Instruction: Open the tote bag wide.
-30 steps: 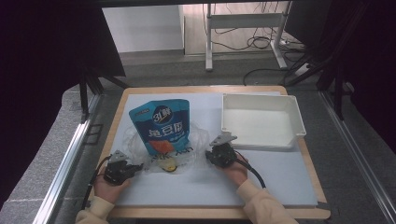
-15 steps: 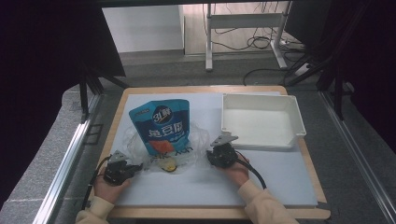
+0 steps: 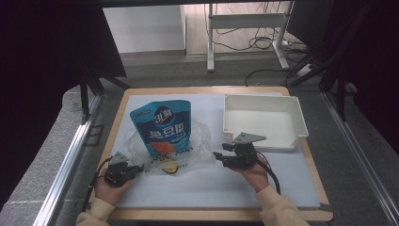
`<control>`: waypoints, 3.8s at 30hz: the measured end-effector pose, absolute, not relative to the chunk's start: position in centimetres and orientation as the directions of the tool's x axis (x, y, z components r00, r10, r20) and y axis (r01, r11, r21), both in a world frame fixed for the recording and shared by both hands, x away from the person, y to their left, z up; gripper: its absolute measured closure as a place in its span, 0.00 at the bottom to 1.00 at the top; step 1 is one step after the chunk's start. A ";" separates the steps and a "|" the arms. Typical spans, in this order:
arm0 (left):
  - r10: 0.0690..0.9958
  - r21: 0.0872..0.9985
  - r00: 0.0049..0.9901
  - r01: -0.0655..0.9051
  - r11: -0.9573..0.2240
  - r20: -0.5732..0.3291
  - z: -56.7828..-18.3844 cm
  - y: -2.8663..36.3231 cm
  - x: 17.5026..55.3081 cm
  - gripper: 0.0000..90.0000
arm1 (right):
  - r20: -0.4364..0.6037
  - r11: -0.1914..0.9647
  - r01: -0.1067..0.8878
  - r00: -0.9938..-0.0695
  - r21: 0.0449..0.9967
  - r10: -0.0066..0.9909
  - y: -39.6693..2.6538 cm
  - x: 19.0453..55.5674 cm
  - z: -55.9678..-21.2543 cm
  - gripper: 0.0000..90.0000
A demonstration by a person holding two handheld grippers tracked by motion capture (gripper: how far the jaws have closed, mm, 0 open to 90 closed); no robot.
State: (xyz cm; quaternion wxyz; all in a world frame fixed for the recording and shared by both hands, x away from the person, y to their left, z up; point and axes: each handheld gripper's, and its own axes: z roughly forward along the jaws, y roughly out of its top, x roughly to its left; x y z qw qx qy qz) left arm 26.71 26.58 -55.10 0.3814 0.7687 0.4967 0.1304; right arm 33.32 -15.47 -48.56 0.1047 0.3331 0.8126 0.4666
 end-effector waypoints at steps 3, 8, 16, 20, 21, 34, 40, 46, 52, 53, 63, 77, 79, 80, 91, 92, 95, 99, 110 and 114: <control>0.863 0.715 0.472 0.665 -0.216 -0.179 -55.1 26.6 26.7 0.98 | 0.136 0.309 0.431 -0.740 0.848 0.659 -17.0 32.9 -47.3 0.49; 0.863 0.714 0.472 0.666 -0.216 -0.179 -55.1 26.6 26.7 0.98 | 0.137 0.278 0.414 -0.734 0.867 0.665 -17.7 32.9 -46.1 0.49; 0.864 0.715 0.469 0.666 -0.213 -0.180 -55.1 26.5 26.8 0.98 | 0.142 0.240 0.377 -0.749 0.894 0.648 -16.6 33.8 -43.8 0.48; 0.864 0.716 0.470 0.666 -0.212 -0.182 -55.1 26.5 26.8 0.98 | 0.134 0.234 0.356 -0.759 0.905 0.637 -14.9 34.6 -42.7 0.46; 0.863 0.715 0.471 0.666 -0.212 -0.182 -55.1 26.5 26.8 0.98 | 0.130 0.236 0.349 -0.763 0.907 0.633 -14.4 34.9 -42.3 0.45; 0.861 0.715 0.476 0.664 -0.217 -0.181 -55.1 26.6 26.8 0.98 | 0.081 0.380 0.386 -0.783 0.841 0.617 -8.3 38.9 -41.4 0.53; 0.860 0.715 0.478 0.664 -0.219 -0.181 -55.1 26.6 26.8 0.98 | 0.101 0.382 0.418 -0.773 0.824 0.626 -7.9 40.0 -43.4 0.86; 0.861 0.715 0.475 0.665 -0.214 -0.184 -55.1 26.6 26.8 0.98 | 0.097 0.376 0.442 -0.742 0.814 0.663 -8.1 40.2 -44.9 0.96; 0.861 0.713 0.476 0.666 -0.220 -0.179 -55.1 26.6 26.8 0.98 | 0.077 0.375 0.487 -0.683 0.789 0.726 -7.8 40.3 -48.2 0.96; 0.861 0.713 0.477 0.666 -0.220 -0.179 -55.1 26.6 26.8 0.98 | 0.073 0.376 0.492 -0.677 0.786 0.733 -7.7 40.3 -48.7 0.96; 0.859 0.713 0.479 0.665 -0.221 -0.180 -55.1 26.7 26.8 0.98 | 0.060 0.428 0.548 -0.662 0.719 0.747 -6.8 40.3 -52.5 0.96; 0.861 0.712 0.474 0.668 -0.214 -0.186 -55.1 26.6 26.8 0.95 | 0.130 0.396 0.576 -0.667 0.715 0.734 -7.6 40.4 -53.6 0.97; 0.862 0.713 0.472 0.668 -0.213 -0.185 -55.1 26.6 26.8 0.95 | 0.130 0.397 0.573 -0.669 0.717 0.731 -7.7 40.4 -53.6 0.97; 0.862 0.713 0.471 0.668 -0.213 -0.184 -55.1 26.6 26.8 0.95 | 0.127 0.401 0.569 -0.673 0.718 0.729 -7.7 40.3 -53.6 0.97; 0.877 0.733 0.439 0.660 -0.165 -0.197 -53.7 27.1 25.3 0.41 | 0.064 0.444 0.527 -0.693 0.725 0.718 -7.5 40.0 -53.6 0.97; 0.876 0.736 0.438 0.658 -0.160 -0.201 -53.5 27.2 24.9 0.33 | 0.062 0.446 0.526 -0.694 0.724 0.717 -7.5 40.0 -53.6 0.97; 0.869 0.764 0.451 0.628 -0.147 -0.204 -52.6 27.7 23.4 0.23 | 0.067 0.443 0.527 -0.695 0.725 0.716 -7.5 40.0 -53.6 0.97; 0.869 0.800 0.453 0.588 -0.122 -0.201 -51.3 28.3 22.2 0.22 | 0.064 0.446 0.524 -0.697 0.725 0.715 -7.5 40.0 -53.6 0.97; 0.914 0.868 0.366 0.496 -0.030 -0.178 -43.7 29.5 24.2 0.32 | 0.032 0.458 0.505 -0.697 0.731 0.717 -7.3 39.7 -53.6 0.97; 0.922 0.877 0.355 0.479 -0.037 -0.154 -41.9 29.4 25.9 0.36 | 0.014 0.473 0.495 -0.701 0.729 0.713 -7.2 39.6 -53.6 0.97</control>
